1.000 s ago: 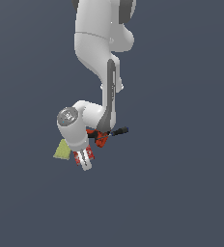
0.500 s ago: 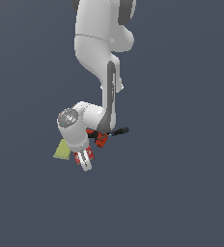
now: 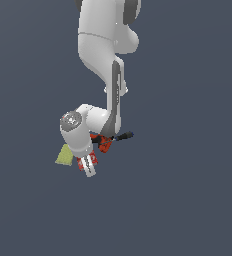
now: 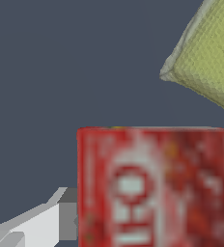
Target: Pick up a designated object from a clutter of objects.
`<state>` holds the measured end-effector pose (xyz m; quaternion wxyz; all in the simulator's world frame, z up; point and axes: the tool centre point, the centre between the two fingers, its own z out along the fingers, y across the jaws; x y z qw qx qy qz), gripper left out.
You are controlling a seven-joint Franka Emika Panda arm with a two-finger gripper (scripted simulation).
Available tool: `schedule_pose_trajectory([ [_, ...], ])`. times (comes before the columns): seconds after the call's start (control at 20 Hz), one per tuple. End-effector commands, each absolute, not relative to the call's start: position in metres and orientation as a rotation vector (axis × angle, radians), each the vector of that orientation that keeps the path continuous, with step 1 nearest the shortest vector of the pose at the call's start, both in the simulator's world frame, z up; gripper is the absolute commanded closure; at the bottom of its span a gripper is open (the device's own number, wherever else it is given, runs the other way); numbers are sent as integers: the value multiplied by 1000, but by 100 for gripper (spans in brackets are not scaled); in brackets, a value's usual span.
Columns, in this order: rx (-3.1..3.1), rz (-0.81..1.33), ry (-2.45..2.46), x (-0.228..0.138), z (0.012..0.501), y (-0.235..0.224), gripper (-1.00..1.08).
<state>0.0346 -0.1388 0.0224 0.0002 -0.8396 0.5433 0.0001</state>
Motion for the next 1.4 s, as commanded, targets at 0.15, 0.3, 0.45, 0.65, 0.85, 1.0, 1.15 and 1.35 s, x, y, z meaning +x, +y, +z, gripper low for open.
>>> schedule_pose_trajectory([
  [0.15, -2637, -1, 1706, 38, 46, -127, 108],
  [0.3, -2637, -1, 1706, 42, 67, -116, 108],
  [0.45, -2636, 0, 1707, 46, 93, -103, 108],
  [0.65, -2637, -1, 1708, 52, 135, -83, 108],
  [0.85, -2637, -2, 1710, 59, 180, -61, 108],
  [1.0, -2637, -2, 1710, 65, 214, -44, 108],
  [1.15, -2638, -2, 1711, 71, 247, -28, 108],
  [1.35, -2638, -2, 1710, 79, 286, -8, 108],
])
